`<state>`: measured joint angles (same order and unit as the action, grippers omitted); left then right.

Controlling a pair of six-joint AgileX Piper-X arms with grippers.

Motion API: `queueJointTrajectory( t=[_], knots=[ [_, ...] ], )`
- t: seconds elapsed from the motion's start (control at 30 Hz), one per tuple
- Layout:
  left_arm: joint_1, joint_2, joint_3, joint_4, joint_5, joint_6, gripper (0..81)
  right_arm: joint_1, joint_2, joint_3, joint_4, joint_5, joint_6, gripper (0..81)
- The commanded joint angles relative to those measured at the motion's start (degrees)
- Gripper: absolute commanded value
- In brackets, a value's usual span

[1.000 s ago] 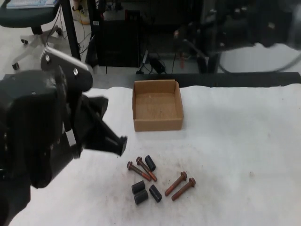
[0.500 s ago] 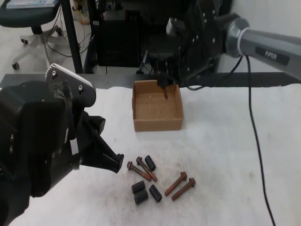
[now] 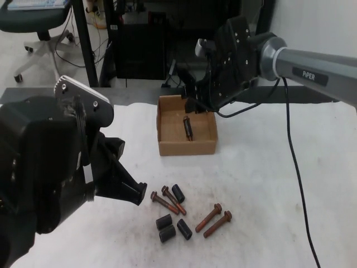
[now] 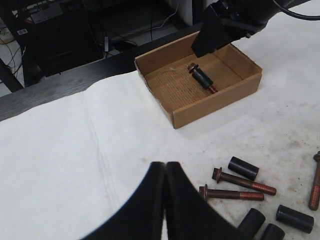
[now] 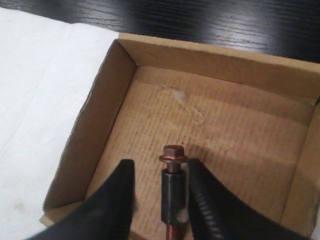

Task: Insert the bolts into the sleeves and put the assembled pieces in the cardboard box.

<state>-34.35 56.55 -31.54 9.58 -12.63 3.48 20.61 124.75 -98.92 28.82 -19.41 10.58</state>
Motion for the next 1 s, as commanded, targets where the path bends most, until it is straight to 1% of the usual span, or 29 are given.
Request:
queueJointTrajectory(
  t=[0.0,0.07,0.1,0.17,0.2,0.23,0.3,0.37,0.4,0.47,0.53,0.63,0.77,0.97],
  knots=[
    [0.10,-0.77,-0.06,0.13,-0.15,0.38,0.2,0.14,-0.15,-0.65,-0.96,-0.84,-0.06,32.1],
    [0.10,-0.77,0.08,0.13,-0.15,0.38,0.2,0.14,-0.15,-0.92,-1.60,-2.41,0.28,31.6],
    [0.10,-0.77,0.08,0.24,-0.15,0.38,0.2,0.14,-0.36,-1.04,-1.58,-2.95,0.77,29.1],
    [0.10,-0.77,0.26,0.20,-0.15,0.38,0.2,0.14,-1.55,-1.04,-1.21,-3.64,2.87,17.5],
    [0.10,-0.77,0.24,0.20,0.68,0.38,0.2,0.03,-2.41,-1.04,-0.73,-3.64,3.54,8.0],
    [0.10,-0.77,0.24,0.20,2.23,0.38,0.2,-0.06,-3.42,-1.04,-0.36,-3.64,3.59,1.1],
    [0.10,-0.77,0.24,0.02,8.11,0.38,0.2,-0.29,-5.59,-1.04,-0.04,-3.64,3.57,0.8],
    [0.10,-0.77,0.24,0.03,16.71,0.38,0.2,-0.61,-8.70,-0.82,1.15,-3.64,2.65,0.8],
    [0.10,-0.64,0.24,0.03,21.12,0.38,0.2,-0.72,-10.13,-0.79,2.55,-3.64,1.59,0.8],
    [0.10,-0.20,0.24,0.21,26.33,0.38,0.2,-0.69,-13.72,-0.82,6.72,-3.64,-2.10,0.8],
    [0.10,0.76,0.24,0.74,28.33,0.38,0.2,-0.69,-17.45,-0.57,12.50,-3.64,-7.41,0.8],
    [0.10,3.41,0.24,2.84,28.46,-1.78,0.2,-1.03,-23.17,2.70,18.13,-3.43,-11.48,0.8],
    [0.10,7.71,0.24,3.94,33.50,-2.45,0.2,-1.58,-33.44,13.58,17.02,-3.43,-11.49,0.8],
    [-0.04,13.38,-3.57,6.68,36.46,-2.45,0.2,-3.09,-51.48,33.72,10.78,-3.65,-8.57,0.8]
  ],
)
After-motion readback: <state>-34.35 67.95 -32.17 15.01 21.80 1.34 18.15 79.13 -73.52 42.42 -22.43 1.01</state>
